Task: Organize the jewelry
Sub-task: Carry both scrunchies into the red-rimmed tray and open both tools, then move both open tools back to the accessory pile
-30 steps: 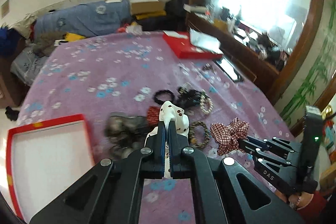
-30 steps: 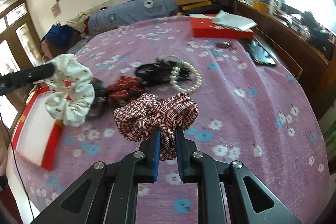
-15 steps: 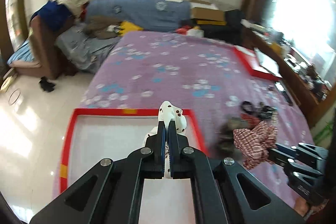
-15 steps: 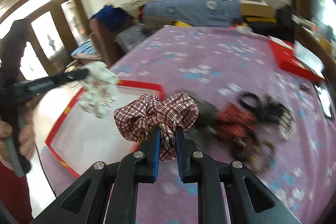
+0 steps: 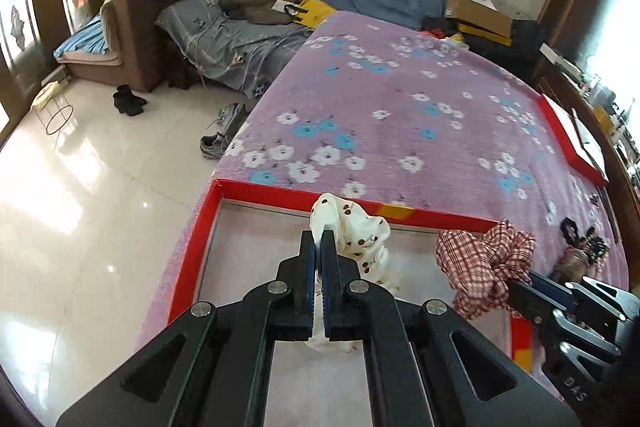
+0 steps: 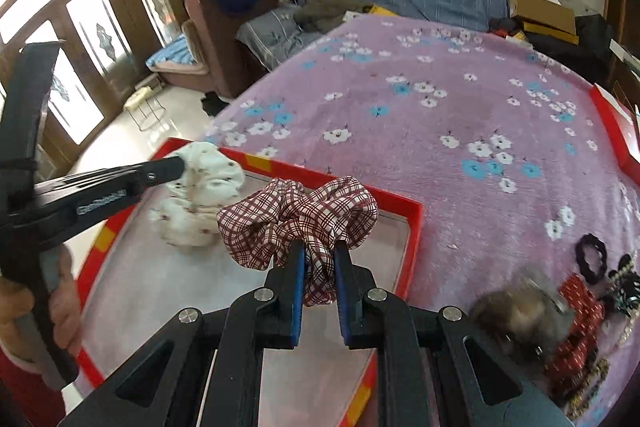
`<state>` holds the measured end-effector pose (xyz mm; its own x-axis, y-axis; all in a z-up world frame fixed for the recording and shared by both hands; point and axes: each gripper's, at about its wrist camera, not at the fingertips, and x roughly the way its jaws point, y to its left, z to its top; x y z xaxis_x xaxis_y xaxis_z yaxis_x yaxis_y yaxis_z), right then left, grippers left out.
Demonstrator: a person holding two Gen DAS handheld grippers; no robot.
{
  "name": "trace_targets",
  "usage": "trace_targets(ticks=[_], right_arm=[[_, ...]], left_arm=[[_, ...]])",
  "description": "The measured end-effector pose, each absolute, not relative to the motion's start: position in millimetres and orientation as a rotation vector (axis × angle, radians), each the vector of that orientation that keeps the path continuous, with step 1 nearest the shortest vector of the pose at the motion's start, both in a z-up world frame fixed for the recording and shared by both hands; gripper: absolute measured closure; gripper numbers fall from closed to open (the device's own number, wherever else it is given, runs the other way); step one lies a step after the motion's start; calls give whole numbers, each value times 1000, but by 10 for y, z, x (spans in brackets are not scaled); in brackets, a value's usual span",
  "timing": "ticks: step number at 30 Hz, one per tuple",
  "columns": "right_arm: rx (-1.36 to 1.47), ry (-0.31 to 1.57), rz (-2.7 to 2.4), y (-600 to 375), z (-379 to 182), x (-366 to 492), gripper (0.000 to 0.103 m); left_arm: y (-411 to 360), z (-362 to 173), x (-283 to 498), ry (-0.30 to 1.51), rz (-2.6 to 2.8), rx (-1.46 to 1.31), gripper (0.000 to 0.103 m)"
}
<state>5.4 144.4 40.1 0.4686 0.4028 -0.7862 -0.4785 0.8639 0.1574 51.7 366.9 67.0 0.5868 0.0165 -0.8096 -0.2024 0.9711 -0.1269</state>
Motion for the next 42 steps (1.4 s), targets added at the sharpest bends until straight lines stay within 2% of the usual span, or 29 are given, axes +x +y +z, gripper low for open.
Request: trace_targets(ticks=[5, 7, 9, 12, 18, 26, 42], right_arm=[[-107, 955, 535, 1544, 285, 151, 85], [-123, 957, 543, 1578, 285, 143, 79], [-135, 944, 546, 1594, 309, 120, 62], [-147, 903, 538, 1573, 381, 78, 53], [-135, 862, 536, 1400, 562, -51, 52], [-77, 835, 533, 939, 752, -349, 47], [67, 827, 365, -685, 773, -1012, 43]], left_arm=[[3723, 620, 557, 940, 160, -224, 100], [3736, 629, 541, 939, 159, -232, 97], [3739, 661, 509, 932, 161, -236, 87], [3723, 771, 423, 901, 174, -240, 70], [3631, 1115, 131, 810, 205, -231, 55], [3380, 1391, -309, 752, 234, -203, 42], [2409, 1317, -632, 809, 125, -179, 41]])
